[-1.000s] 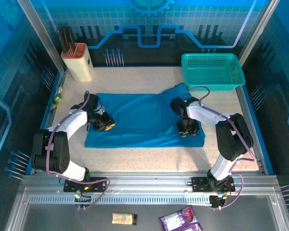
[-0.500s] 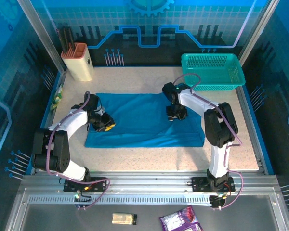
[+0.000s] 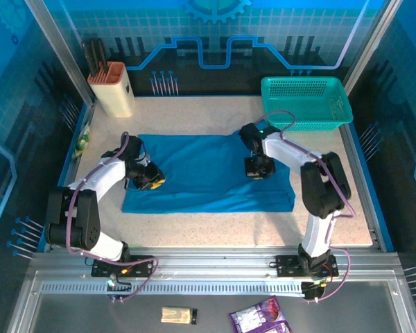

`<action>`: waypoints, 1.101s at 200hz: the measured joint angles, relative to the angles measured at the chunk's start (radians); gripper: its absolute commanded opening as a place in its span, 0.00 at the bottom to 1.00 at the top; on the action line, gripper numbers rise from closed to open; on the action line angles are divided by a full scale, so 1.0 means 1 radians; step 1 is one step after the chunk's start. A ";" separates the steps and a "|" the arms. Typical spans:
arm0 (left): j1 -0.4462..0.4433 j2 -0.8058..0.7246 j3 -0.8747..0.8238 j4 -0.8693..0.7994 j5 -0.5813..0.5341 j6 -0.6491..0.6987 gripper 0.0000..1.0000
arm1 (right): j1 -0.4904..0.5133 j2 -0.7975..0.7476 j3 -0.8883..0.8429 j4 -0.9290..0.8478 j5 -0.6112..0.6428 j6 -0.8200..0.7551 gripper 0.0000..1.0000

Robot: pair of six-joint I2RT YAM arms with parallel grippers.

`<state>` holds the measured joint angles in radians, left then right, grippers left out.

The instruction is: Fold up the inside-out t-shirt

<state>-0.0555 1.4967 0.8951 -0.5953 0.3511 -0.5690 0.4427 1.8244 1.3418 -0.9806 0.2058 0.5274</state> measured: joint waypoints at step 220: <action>0.000 0.020 0.000 -0.002 -0.006 0.004 0.22 | 0.014 0.080 -0.029 -0.080 0.094 0.006 0.38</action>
<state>-0.0555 1.5169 0.8951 -0.5972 0.3454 -0.5652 0.4572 1.9045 1.3125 -1.0603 0.2996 0.5339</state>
